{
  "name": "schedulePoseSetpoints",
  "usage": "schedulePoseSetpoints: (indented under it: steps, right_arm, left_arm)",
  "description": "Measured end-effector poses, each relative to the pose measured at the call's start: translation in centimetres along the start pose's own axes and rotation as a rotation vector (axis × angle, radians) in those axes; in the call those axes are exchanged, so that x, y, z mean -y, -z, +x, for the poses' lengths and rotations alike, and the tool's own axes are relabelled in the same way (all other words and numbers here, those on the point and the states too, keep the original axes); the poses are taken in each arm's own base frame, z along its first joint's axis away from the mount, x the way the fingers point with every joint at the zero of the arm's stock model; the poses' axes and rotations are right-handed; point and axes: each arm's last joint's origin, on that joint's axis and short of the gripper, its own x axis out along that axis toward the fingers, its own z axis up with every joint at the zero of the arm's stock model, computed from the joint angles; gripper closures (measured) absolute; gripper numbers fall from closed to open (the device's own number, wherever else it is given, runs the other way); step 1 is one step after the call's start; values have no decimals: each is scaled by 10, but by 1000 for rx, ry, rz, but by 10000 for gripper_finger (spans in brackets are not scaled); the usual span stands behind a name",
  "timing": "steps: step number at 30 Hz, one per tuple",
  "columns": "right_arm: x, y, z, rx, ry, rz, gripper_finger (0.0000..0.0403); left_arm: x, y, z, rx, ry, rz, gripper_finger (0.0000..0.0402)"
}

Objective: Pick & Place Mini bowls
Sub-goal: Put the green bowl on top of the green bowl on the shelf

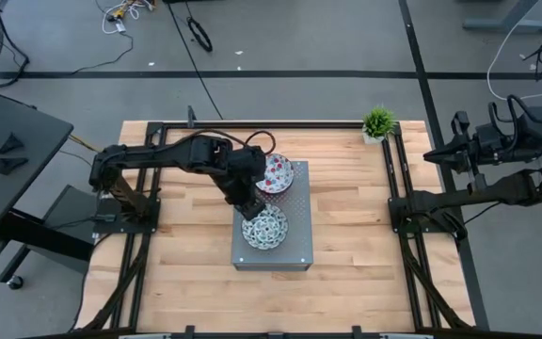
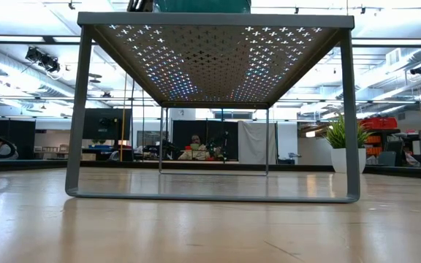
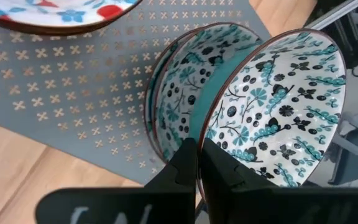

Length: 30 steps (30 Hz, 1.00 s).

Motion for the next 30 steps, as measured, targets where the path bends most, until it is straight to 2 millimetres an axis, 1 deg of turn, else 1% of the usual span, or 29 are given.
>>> schedulePoseSetpoints:
  steps: [12,30]
  right_arm:
    - [0,0,0,0,0,0,374]
    - [0,0,0,0,0,0,374]
  left_arm:
    - [-3,0,-1,6,-33,14,393]
    - [-7,-8,16,-33,-65,25,391]
